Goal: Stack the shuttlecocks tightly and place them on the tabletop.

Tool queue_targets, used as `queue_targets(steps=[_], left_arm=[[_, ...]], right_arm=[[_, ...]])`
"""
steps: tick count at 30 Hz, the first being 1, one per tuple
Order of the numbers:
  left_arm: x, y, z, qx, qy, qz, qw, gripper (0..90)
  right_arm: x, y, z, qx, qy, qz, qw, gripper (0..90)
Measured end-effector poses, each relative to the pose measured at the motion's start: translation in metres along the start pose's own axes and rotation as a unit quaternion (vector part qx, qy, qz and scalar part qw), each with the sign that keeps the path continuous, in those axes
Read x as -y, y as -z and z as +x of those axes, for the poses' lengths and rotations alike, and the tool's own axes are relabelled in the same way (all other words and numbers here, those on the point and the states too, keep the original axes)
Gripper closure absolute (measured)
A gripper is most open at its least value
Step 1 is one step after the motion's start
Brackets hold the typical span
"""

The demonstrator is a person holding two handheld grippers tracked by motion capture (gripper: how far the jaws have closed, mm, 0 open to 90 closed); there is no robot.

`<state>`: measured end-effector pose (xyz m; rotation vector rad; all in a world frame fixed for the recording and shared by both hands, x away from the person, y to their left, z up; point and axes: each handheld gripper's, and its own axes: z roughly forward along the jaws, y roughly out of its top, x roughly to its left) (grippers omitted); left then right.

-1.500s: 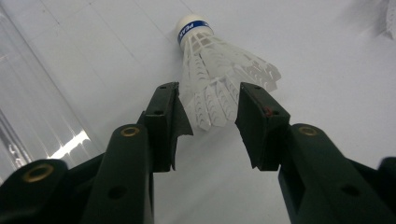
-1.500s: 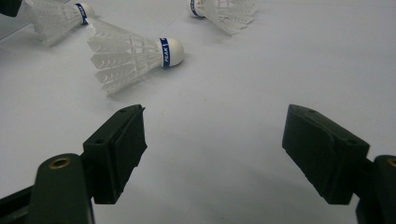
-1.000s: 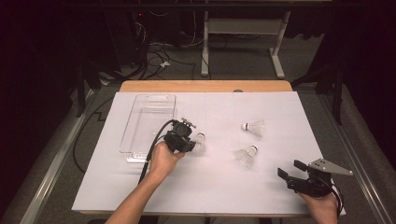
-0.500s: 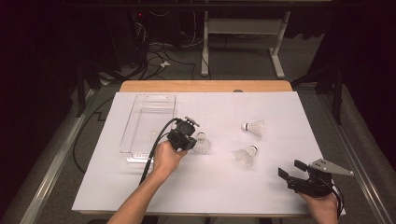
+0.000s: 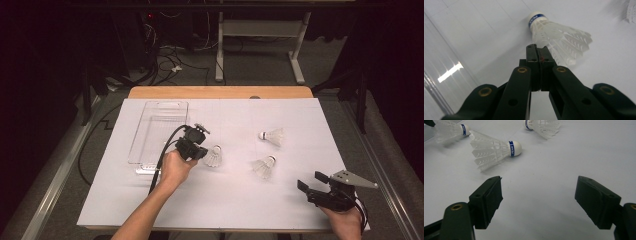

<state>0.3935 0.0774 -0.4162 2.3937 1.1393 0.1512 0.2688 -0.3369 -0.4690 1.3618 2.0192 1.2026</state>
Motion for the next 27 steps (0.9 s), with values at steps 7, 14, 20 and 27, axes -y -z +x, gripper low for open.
queue_targets(steps=[7,14,20,27], left_arm=[[-0.003,0.005,0.006,0.003,0.012,0.004,0.9999,89.1],[-0.013,0.014,0.008,-0.002,0.013,0.006,0.9999,89.1],[-0.018,0.017,0.016,-0.004,0.024,0.007,0.9997,89.1],[-0.025,0.018,0.027,-0.013,0.036,0.017,0.9991,89.1]], right_arm=[[0.0,0.0,-0.001,0.0,-0.001,0.0,1.0,22.4],[0.0,0.001,-0.001,-0.001,-0.001,-0.002,1.0,22.4],[0.0,0.0,-0.001,-0.001,-0.001,-0.002,1.0,22.4],[0.0,0.001,-0.001,-0.001,-0.001,-0.002,1.0,22.4]])
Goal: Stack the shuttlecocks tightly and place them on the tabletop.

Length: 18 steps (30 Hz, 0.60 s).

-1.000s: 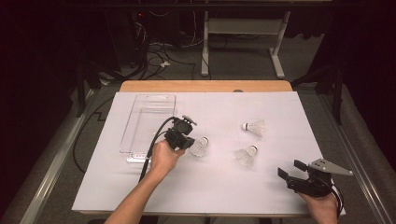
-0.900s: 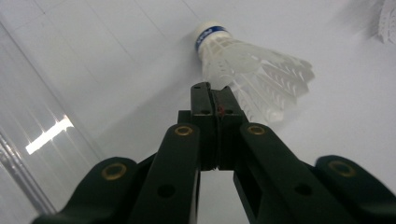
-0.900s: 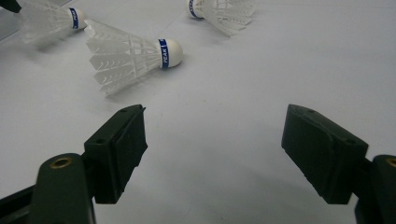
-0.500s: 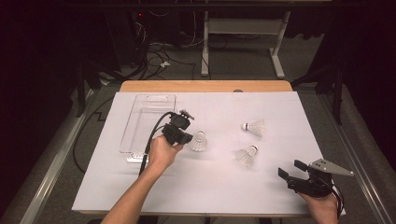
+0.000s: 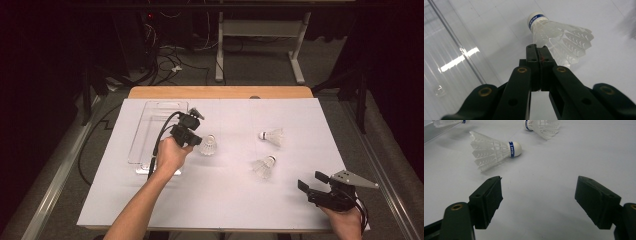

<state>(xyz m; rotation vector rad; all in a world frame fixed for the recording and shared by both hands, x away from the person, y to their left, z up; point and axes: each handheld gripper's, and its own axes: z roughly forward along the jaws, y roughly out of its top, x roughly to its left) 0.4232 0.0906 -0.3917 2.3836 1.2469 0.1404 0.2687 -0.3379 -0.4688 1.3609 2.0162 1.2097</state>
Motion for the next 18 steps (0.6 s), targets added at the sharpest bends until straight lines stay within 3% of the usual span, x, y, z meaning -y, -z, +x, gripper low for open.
queue_targets(steps=[6,18], left_arm=[[-0.008,-0.001,0.003,-0.01,0.004,0.016,0.9998,89.0],[-0.014,-0.014,0.002,-0.01,0.005,0.032,0.9994,88.4]], right_arm=[[0.0,0.0,0.0,0.001,0.001,-0.001,1.0,22.4],[0.0,0.001,0.0,0.002,0.001,-0.004,1.0,22.6]])
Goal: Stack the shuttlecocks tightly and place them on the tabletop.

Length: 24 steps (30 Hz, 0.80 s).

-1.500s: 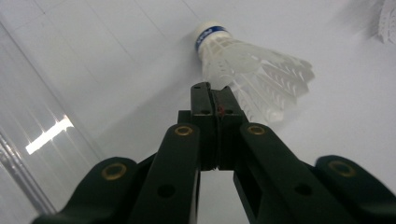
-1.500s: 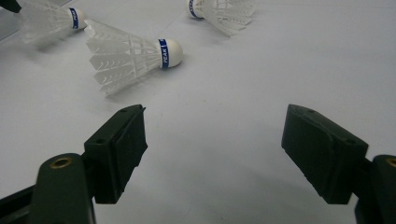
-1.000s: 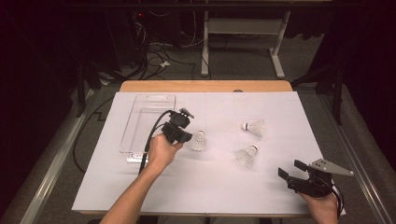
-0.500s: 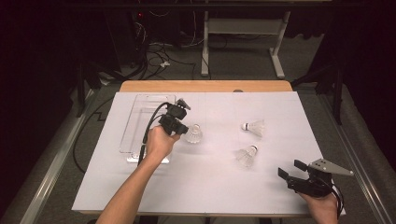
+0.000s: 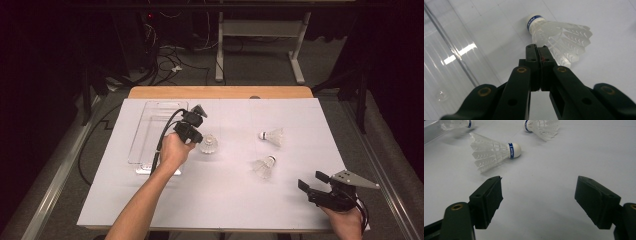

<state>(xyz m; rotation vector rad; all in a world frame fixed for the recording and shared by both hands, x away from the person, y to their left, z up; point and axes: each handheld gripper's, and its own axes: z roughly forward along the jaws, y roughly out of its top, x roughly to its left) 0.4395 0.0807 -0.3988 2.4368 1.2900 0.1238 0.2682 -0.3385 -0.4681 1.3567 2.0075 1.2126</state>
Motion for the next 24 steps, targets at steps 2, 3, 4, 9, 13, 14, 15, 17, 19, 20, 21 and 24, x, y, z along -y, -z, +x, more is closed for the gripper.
queue_targets(steps=[2,3,4,9,13,14,15,17,19,20,21,24], left_arm=[[-0.001,-0.002,-0.001,0.0,0.0,0.0,1.0,88.2],[-0.002,-0.003,-0.001,0.001,0.0,0.0,1.0,88.0],[-0.002,-0.004,-0.001,0.001,0.0,0.001,1.0,87.9],[-0.006,-0.006,-0.001,0.002,0.0,0.0,1.0,87.5],[-0.008,-0.009,-0.001,0.004,0.0,0.0,1.0,87.0],[-0.008,-0.01,-0.001,0.004,0.001,0.0,1.0,86.9],[-0.009,-0.011,-0.001,0.004,0.003,0.0,1.0,86.7],[-0.01,-0.013,-0.001,0.005,0.003,-0.001,1.0,86.3],[-0.011,-0.014,-0.002,0.006,0.003,-0.003,1.0,86.2],[-0.011,-0.014,-0.002,0.007,0.002,-0.005,1.0,86.2],[-0.011,-0.015,-0.002,0.007,0.001,-0.006,1.0,86.2],[-0.013,-0.015,-0.004,0.007,-0.001,-0.013,0.9999,85.7]], right_arm=[[0.0,0.0,0.0,0.0,0.0,0.0,1.0,22.6],[0.0,0.0,0.0,0.0,0.0,0.001,1.0,22.6],[0.0,0.0,0.0,0.0,0.0,0.0,1.0,22.6],[0.0,0.0,0.0,-0.001,-0.001,0.0,1.0,22.6],[0.0,0.0,0.0,-0.001,0.0,0.0,1.0,22.6],[0.0,0.0,0.0,-0.001,-0.001,-0.001,1.0,22.6],[0.0,0.0,0.0,-0.002,-0.001,-0.001,1.0,22.6],[0.0,0.0,0.0,-0.002,-0.001,-0.001,1.0,22.6],[0.0,0.0,0.0,-0.001,-0.001,-0.001,1.0,22.5],[0.0,0.0,0.0,-0.001,-0.001,-0.001,1.0,22.5],[0.0,0.0,0.0,-0.002,-0.001,-0.001,1.0,22.6],[0.0,0.0,0.0,-0.002,-0.001,-0.001,1.0,22.6]])
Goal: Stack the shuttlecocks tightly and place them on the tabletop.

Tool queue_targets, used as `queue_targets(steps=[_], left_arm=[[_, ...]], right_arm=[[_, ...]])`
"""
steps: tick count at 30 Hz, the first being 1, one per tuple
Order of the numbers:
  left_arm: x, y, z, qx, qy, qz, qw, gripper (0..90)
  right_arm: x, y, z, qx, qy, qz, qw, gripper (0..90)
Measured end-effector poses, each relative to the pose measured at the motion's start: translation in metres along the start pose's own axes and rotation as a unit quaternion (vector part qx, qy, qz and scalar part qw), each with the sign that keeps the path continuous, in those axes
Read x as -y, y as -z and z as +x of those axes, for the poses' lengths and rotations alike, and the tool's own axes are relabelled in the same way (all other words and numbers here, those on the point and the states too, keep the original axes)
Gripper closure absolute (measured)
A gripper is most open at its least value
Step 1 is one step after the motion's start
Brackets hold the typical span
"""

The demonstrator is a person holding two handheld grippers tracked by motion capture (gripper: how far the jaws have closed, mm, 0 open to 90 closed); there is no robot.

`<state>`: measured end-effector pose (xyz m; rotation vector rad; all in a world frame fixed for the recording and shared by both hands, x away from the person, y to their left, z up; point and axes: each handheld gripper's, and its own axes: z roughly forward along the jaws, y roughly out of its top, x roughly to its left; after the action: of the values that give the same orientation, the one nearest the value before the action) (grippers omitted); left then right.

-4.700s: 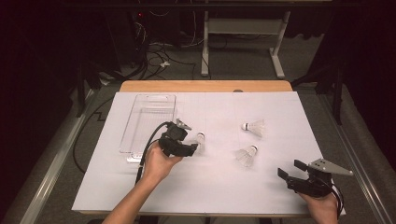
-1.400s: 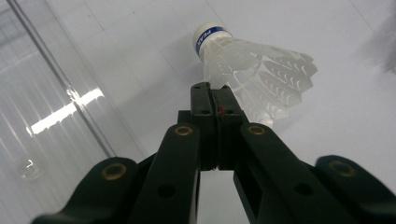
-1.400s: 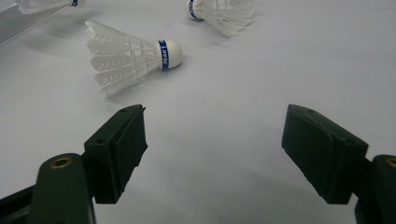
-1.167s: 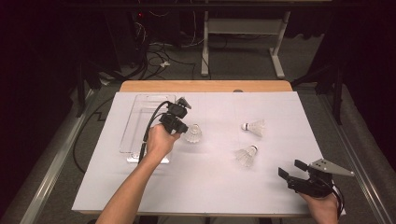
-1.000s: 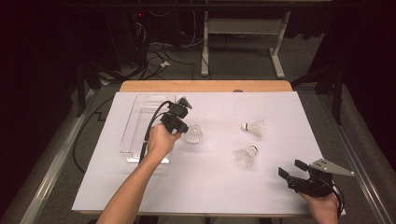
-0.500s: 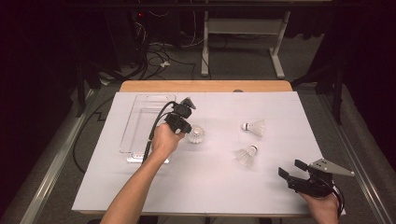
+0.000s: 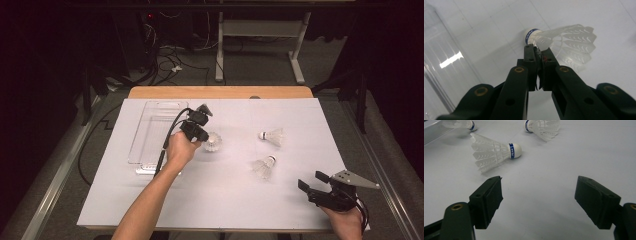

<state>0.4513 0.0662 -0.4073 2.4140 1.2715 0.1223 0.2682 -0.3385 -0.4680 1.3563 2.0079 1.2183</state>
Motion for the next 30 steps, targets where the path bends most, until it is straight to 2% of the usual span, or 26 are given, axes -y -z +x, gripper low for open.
queue_targets(steps=[12,30], left_arm=[[-0.012,-0.004,-0.015,0.004,-0.023,-0.033,0.9992,84.4],[-0.026,-0.013,-0.031,0.007,-0.038,-0.048,0.9981,83.2]], right_arm=[[0.0,0.0,0.0,-0.002,0.0,-0.001,1.0,22.6],[0.0,0.0,0.001,-0.004,0.002,-0.001,1.0,22.6]])
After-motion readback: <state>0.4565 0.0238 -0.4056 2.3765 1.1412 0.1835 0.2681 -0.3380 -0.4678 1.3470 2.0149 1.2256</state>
